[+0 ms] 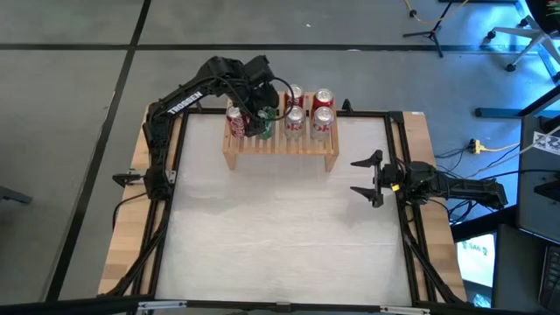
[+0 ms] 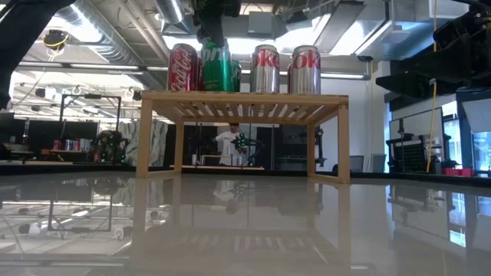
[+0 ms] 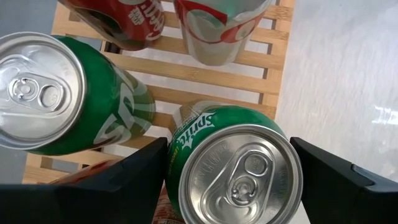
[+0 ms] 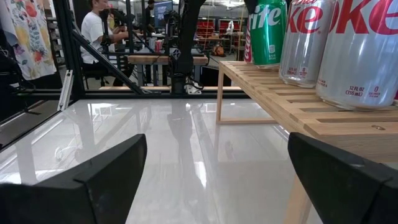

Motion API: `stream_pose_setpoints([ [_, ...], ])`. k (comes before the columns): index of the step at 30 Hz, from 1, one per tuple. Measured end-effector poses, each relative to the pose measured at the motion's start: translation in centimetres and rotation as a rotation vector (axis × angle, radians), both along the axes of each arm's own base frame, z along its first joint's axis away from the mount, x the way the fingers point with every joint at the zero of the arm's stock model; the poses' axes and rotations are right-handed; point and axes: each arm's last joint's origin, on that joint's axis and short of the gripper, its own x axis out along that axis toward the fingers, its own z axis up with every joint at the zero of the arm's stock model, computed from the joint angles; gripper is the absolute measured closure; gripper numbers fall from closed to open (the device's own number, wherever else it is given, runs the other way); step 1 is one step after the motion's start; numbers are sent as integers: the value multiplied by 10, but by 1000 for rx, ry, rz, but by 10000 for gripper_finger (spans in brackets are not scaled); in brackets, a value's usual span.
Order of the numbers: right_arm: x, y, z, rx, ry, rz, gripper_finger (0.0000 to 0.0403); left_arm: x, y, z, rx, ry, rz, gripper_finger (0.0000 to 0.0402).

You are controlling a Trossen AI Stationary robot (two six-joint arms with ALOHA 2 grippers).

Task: Place canned beverage on shelf
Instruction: Put the green soda can in line with the other green soda can on the shelf

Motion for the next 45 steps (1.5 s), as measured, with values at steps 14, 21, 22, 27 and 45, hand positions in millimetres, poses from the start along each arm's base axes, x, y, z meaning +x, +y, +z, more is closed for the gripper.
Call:
stream_pose_setpoints([
  [14, 0, 0, 0, 0, 0, 0, 17, 2, 1, 1, 5, -18, 5, 112],
  [21, 0, 0, 0, 0, 0, 0, 17, 5, 1, -7, -40, -24, -14, 112],
  [22, 0, 0, 0, 0, 0, 0, 17, 6, 1, -9, -40, -24, -14, 112],
  [27, 0, 0, 0, 0, 0, 0, 17, 6, 2, -10, -35, -17, -7, 112],
  [45, 0, 0, 0, 0, 0, 0, 17, 3, 12, -10, -31, -27, 19, 112],
])
